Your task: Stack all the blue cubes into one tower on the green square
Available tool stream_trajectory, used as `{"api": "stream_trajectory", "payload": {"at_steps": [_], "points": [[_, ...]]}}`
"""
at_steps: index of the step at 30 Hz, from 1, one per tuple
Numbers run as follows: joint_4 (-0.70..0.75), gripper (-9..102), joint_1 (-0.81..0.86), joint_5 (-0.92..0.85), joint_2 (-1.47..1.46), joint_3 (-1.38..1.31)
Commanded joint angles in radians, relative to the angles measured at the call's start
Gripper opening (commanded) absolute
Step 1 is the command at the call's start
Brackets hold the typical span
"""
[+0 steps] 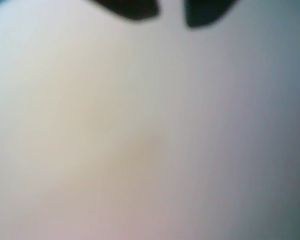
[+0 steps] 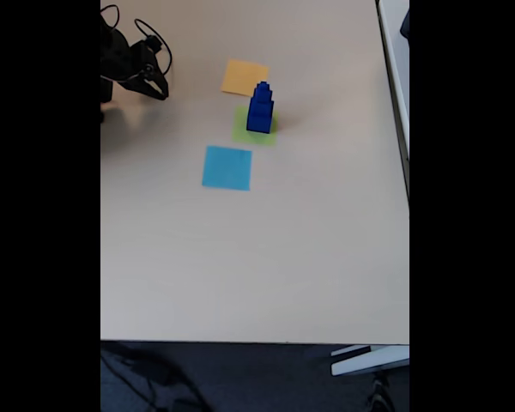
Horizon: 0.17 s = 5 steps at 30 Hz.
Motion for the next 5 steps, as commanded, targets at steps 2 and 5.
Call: {"api": "stream_trajectory", "payload": {"at_steps": [2,5], "points": [[0.0,0,-0.009,0.002,0.026,-0.017],[0.0,0,-0.009,0.002,0.026,-0.017]]}}
